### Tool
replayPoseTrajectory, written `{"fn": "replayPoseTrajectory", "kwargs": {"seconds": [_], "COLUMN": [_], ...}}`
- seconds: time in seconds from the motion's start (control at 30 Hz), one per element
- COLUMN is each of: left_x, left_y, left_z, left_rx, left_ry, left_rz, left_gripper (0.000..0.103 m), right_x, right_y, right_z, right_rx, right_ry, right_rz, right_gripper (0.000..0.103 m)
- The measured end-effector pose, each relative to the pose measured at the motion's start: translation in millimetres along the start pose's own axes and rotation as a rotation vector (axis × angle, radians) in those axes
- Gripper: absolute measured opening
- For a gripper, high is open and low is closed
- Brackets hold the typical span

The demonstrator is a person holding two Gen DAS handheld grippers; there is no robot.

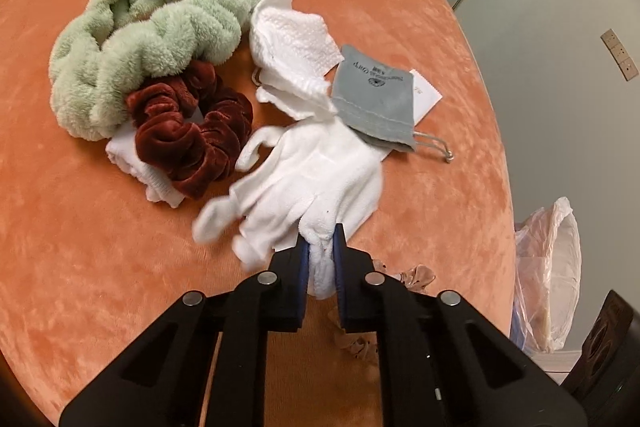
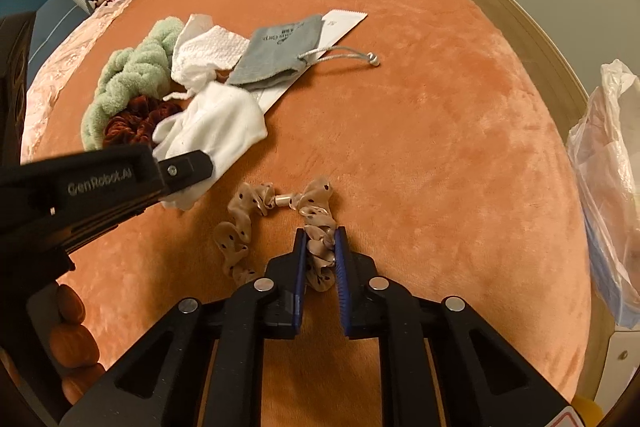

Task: Collect trash
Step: 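Grasp the beige patterned scrunchie with the right tool while the left tool grasps a white glove, then carry the scrunchie and glove over the white bin and open both tools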

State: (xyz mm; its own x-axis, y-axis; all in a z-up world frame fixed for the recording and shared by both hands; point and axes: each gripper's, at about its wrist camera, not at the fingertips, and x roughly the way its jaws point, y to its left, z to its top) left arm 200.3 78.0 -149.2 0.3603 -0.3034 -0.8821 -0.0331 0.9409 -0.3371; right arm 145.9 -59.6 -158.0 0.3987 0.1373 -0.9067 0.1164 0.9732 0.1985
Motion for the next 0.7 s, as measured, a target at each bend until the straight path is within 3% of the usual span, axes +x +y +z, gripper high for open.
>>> {"fn": "replayPoseTrajectory", "kwargs": {"seconds": [0.27,0.7], "left_x": [-34.2,-89.1], "left_y": [-23.0,-117.0], "left_z": [-6.0,-28.0], "left_rx": [0.031,0.183], "left_ry": [-0.059,-0.144], "left_rz": [-0.019,-0.086], "left_gripper": [0.010,0.010], "right_x": [-47.7,-143.6], "right_y": [-14.8,-64.7], "right_z": [6.6,9.0], "right_rx": [0.031,0.082], "right_ry": [-0.093,-0.270], "right_rz": [0.012,-0.020], "right_gripper": [0.012,0.012]}}
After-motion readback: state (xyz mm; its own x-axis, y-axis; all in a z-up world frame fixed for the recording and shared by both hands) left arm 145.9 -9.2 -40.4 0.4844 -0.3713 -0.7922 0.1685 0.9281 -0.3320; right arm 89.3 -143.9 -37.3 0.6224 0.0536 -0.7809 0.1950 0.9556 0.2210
